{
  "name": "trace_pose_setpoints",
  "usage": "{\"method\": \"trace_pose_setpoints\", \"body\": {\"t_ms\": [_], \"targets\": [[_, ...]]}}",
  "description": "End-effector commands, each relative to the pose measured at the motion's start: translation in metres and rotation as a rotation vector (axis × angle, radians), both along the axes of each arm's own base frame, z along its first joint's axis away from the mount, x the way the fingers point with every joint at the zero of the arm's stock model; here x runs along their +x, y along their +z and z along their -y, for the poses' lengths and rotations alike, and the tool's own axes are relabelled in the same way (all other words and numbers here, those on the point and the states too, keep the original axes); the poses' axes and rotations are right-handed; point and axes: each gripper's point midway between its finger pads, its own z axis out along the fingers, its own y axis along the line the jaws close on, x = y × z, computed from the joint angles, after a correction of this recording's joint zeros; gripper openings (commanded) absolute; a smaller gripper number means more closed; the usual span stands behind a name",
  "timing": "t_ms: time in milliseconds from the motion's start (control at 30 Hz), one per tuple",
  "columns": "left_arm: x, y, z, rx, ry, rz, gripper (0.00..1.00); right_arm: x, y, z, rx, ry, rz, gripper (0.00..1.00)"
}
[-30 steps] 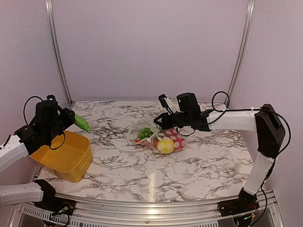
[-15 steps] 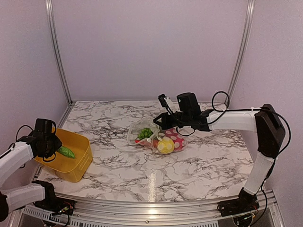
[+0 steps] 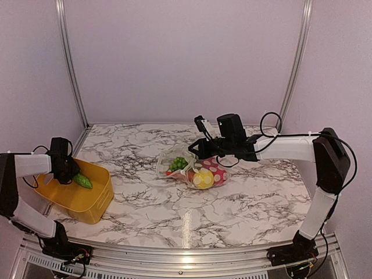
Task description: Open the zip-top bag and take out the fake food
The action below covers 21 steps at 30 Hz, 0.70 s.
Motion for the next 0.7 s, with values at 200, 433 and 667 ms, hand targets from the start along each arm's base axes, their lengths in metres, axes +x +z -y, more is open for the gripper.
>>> {"method": "trace_pose_setpoints", "body": {"t_ms": [200,433,667], "targets": [[0.068,-0.009,0.031,-0.093,-0.220,0.066,0.26,0.009,0.023,0.004,0.024,-0.013,0.053,0.00],[0.068,-0.009,0.036,-0.074,-0.250,0.040,0.36,0.012,0.023,0.001,0.021,-0.011,0.056,0.00],[0.048,-0.009,0.029,-0.048,-0.201,0.005,0.58,0.011,0.025,0.000,0.024,-0.004,0.058,0.00]]}}
